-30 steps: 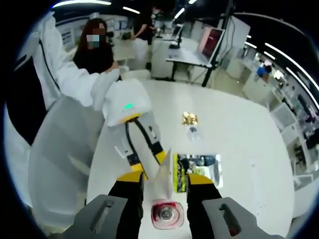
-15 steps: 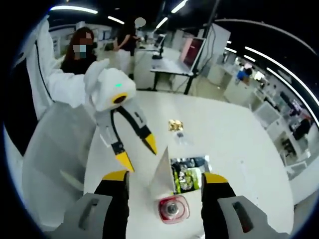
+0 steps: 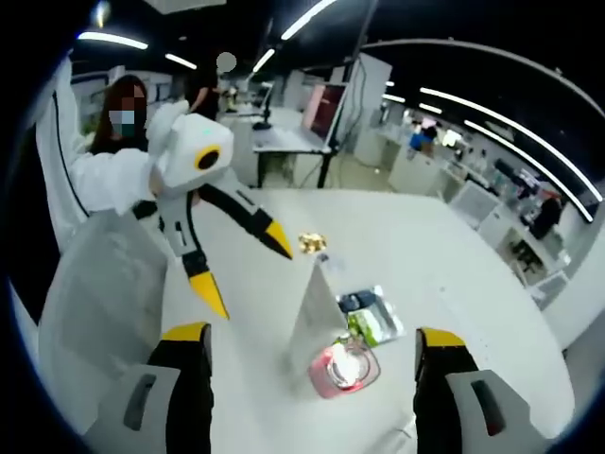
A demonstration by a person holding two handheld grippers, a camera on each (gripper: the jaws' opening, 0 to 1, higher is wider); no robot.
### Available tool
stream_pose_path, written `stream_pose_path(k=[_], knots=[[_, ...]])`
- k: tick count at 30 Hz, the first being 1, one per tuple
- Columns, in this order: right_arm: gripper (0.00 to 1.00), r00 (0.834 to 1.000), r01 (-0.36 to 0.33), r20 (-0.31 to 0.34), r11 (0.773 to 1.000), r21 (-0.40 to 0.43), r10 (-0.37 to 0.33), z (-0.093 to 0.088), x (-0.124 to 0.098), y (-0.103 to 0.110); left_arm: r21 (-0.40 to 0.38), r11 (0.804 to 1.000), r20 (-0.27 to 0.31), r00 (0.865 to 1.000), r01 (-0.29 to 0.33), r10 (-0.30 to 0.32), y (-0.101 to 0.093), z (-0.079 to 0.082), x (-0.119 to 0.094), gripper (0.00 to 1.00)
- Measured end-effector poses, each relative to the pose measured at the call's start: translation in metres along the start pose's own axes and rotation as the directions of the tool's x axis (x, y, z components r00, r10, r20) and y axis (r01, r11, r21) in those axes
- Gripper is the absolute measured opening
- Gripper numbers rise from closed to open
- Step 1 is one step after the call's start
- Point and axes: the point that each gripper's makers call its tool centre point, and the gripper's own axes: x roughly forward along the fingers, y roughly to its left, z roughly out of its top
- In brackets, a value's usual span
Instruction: Arrange the skincare products in the storage area until every visible bottle or jar stands upright without overlapping.
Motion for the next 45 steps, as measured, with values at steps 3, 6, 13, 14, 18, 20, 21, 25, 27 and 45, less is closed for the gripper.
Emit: stream_pose_path(k=[3, 6, 13, 14, 18, 20, 21, 25, 27, 45], knots=[[0.92, 1.000, 0.031, 0.002, 0.999, 0.017, -0.031, -0.005, -0.005, -0.003, -0.004, 1.000, 0.002, 1.000, -0.011, 0.011, 0.000, 0.000, -0.005, 0.66], [0.97, 0.999, 0.050, 0.007, 0.998, 0.036, -0.050, -0.009, -0.010, -0.001, -0.019, 1.000, 0.012, 1.000, -0.015, 0.015, 0.001, 0.002, -0.011, 0.69], [0.99, 0.996, 0.087, 0.020, 0.990, 0.108, -0.090, -0.019, -0.021, 0.011, -0.046, 0.998, 0.021, 0.999, -0.031, 0.032, 0.004, -0.001, -0.024, 0.75], [0.99, 0.995, 0.094, 0.022, 0.987, 0.133, -0.098, -0.021, -0.023, 0.012, -0.052, 0.998, 0.024, 0.999, -0.035, 0.036, 0.005, -0.001, -0.026, 0.76], [0.99, 0.993, 0.116, 0.010, 0.982, 0.151, -0.119, -0.029, -0.030, 0.016, -0.057, 0.997, 0.028, 0.998, -0.049, 0.051, 0.004, -0.002, -0.033, 0.80], [0.99, 0.992, 0.119, 0.015, 0.980, 0.161, -0.123, -0.030, -0.033, 0.018, -0.068, 0.997, 0.032, 0.998, -0.049, 0.051, 0.006, -0.003, -0.034, 0.82], [0.99, 0.992, 0.121, 0.017, 0.978, 0.168, -0.126, -0.031, -0.035, 0.018, -0.074, 0.996, 0.034, 0.998, -0.047, 0.050, 0.003, -0.003, -0.035, 0.82], [1.00, 0.991, 0.129, 0.012, 0.973, 0.191, -0.134, -0.036, -0.040, 0.025, -0.085, 0.995, 0.030, 0.998, -0.050, 0.053, 0.002, -0.004, -0.038, 0.85], [1.00, 0.988, 0.147, 0.009, 0.969, 0.200, -0.152, -0.040, -0.042, 0.024, -0.086, 0.994, 0.033, 0.997, -0.065, 0.068, 0.003, -0.004, -0.040, 0.90], [1.00, 0.976, 0.216, -0.034, 0.930, 0.296, -0.216, -0.067, -0.063, 0.040, -0.073, 0.993, 0.037, 0.995, -0.089, 0.092, 0.000, -0.006, -0.062, 0.99]])
